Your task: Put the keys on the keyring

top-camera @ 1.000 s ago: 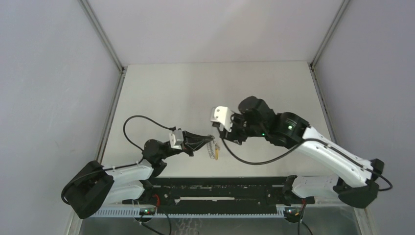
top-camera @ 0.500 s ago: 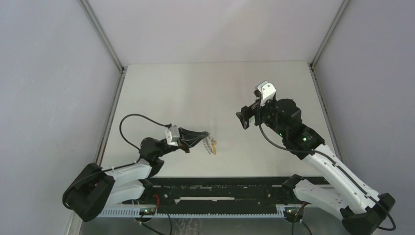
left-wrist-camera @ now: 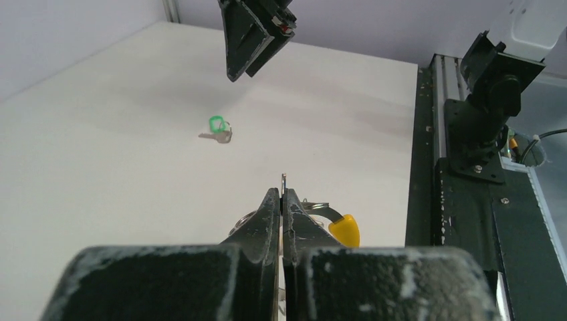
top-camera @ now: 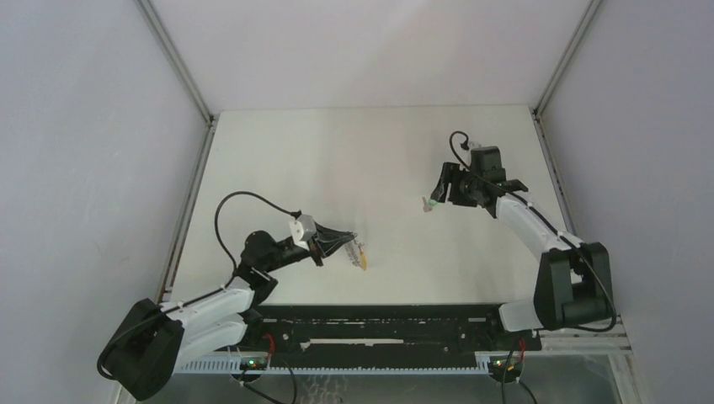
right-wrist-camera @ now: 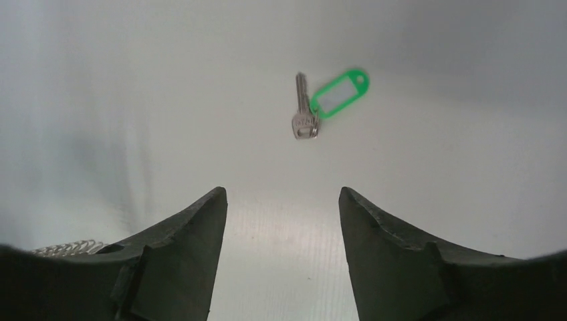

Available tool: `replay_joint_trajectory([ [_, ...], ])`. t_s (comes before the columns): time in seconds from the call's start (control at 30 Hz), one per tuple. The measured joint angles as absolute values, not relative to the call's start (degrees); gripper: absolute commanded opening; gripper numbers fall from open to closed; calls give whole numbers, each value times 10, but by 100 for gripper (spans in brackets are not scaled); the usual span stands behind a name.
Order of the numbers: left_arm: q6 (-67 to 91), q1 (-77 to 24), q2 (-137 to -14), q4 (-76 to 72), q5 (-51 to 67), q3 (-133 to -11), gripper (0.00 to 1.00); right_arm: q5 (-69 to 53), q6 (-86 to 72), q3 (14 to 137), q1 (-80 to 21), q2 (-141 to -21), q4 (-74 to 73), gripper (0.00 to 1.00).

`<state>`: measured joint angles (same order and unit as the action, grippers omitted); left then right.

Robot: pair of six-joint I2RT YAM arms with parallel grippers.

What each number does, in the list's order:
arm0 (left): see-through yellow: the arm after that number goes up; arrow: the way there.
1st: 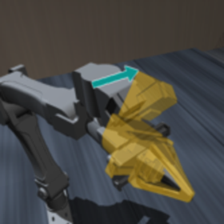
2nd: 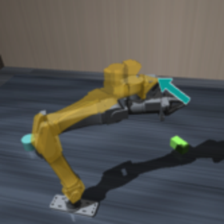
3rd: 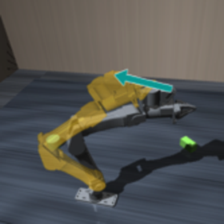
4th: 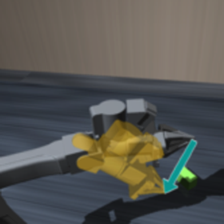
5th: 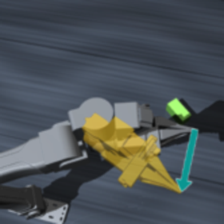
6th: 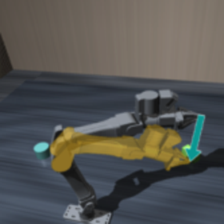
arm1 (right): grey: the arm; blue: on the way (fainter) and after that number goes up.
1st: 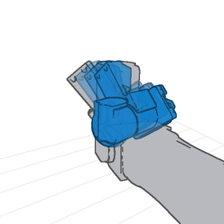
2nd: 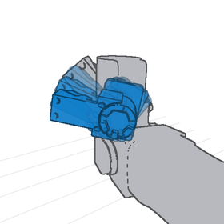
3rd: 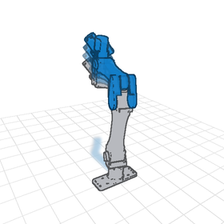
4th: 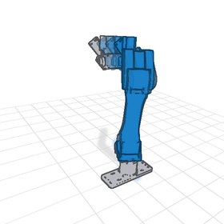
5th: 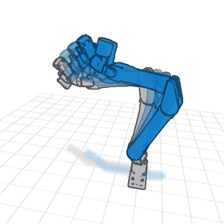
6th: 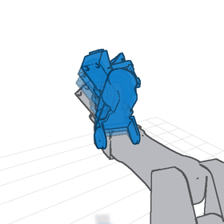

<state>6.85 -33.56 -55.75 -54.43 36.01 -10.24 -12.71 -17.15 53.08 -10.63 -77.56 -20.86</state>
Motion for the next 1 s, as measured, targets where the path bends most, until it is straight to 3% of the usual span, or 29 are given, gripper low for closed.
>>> replay_joint_trajectory([
  [0.7, 53, -336, -570, -500, 357, -103, 0, -150, -263, 599, -90, -986, -202, 28],
  [1.0, 52, -336, -570, -499, 357, -103, 0, -151, -270, 616, -83, -1025, -197, 22],
])
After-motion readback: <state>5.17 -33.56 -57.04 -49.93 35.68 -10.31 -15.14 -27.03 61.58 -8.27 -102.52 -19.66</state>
